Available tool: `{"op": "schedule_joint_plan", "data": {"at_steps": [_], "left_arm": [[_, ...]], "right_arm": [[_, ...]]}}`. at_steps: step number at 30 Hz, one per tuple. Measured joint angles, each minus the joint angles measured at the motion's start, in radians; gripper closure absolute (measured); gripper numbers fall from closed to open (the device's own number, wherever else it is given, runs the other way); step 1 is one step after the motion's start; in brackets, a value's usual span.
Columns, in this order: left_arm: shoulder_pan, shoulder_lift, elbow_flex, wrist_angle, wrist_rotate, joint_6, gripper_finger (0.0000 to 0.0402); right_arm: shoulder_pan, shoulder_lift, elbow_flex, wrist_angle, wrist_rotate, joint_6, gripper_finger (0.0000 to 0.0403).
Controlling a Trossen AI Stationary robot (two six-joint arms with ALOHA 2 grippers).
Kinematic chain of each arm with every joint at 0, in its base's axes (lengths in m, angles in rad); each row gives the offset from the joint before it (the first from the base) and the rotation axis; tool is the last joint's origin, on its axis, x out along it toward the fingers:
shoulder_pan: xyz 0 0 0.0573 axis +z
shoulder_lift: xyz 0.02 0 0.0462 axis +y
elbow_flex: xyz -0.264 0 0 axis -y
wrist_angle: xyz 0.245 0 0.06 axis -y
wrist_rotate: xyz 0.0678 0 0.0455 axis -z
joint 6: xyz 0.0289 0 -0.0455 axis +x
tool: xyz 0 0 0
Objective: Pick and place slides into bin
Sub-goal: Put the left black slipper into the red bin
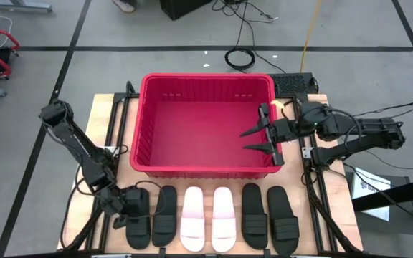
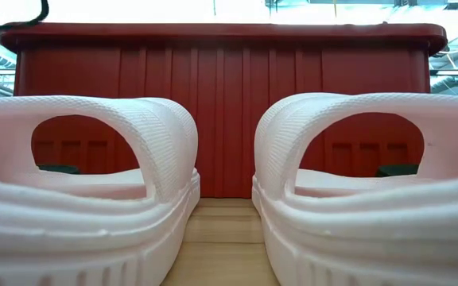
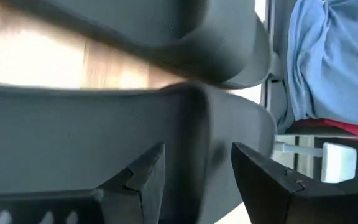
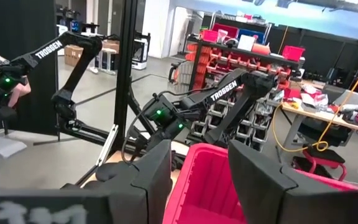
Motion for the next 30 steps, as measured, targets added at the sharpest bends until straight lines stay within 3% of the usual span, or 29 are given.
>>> {"op": "schedule_joint_plan", "data": {"at_steps": [3,10,22,30], "left_arm": [[0.000,0.000,-0.020,0.091,0.022,-0.006,0.0222],[0.012,0.003,-0.022,0.116,0.022,0.001,0.0222],[0.054,0.189,-0.021,0.253,0.160,0.027,0.0222],[0.057,0.216,-0.021,0.323,0.177,0.084,0.0222]], "right_arm": [[0.000,0.000,-0.020,0.014,0.001,0.008,0.0250],[0.000,0.000,-0.060,0.052,0.002,0.015,0.0250],[0.000,0.000,-0.063,0.052,0.003,0.009,0.0250],[0.000,0.000,-0.063,0.050,0.003,0.009,0.0250]]}}
